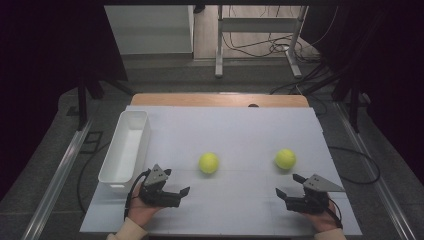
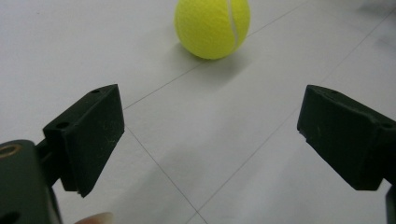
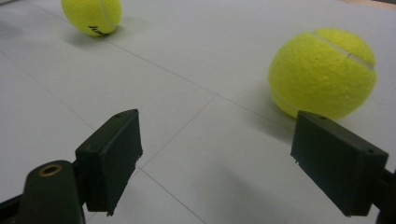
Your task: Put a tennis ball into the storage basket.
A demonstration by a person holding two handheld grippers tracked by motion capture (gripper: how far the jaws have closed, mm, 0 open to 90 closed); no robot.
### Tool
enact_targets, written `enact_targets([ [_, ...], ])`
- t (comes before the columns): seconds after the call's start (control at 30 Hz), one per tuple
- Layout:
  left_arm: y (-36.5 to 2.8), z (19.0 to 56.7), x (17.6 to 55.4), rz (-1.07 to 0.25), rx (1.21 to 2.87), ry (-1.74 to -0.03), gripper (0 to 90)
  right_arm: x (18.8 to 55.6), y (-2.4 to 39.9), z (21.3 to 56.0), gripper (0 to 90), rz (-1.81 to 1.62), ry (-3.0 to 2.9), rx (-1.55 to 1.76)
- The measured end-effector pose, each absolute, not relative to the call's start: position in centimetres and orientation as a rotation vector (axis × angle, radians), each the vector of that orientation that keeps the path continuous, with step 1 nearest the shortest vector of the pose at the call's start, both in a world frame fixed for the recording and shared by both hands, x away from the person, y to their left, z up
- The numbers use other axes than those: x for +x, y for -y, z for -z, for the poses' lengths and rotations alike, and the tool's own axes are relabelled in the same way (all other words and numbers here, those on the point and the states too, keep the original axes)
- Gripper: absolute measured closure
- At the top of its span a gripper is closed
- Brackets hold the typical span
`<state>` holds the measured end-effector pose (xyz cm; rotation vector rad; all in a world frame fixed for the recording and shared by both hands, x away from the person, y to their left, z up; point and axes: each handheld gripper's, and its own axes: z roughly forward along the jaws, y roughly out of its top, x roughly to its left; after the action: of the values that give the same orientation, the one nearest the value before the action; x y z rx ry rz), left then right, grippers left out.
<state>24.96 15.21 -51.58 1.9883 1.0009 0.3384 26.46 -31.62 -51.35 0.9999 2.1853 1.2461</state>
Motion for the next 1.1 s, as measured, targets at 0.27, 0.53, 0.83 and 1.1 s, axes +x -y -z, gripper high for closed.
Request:
enact_targets([
  [0.27,-14.9,51.3,25.6,-0.319,1.985,-0.998,8.1,26.5,31.6,51.3,16.4,-1.252,-2.187,1.0],
  [0.53,-14.3,51.2,26.1,-0.304,2.0,-0.986,8.1,26.6,31.5,51.4,16.4,-1.25,-2.191,0.995],
  [0.83,-14.0,51.0,26.6,-0.304,1.998,-0.986,8.1,26.6,31.3,51.4,16.5,-1.251,-2.196,0.993],
  [1.1,-13.6,50.1,27.7,-0.301,1.984,-0.972,8.1,26.7,31.3,51.4,16.5,-1.252,-2.199,0.992],
])
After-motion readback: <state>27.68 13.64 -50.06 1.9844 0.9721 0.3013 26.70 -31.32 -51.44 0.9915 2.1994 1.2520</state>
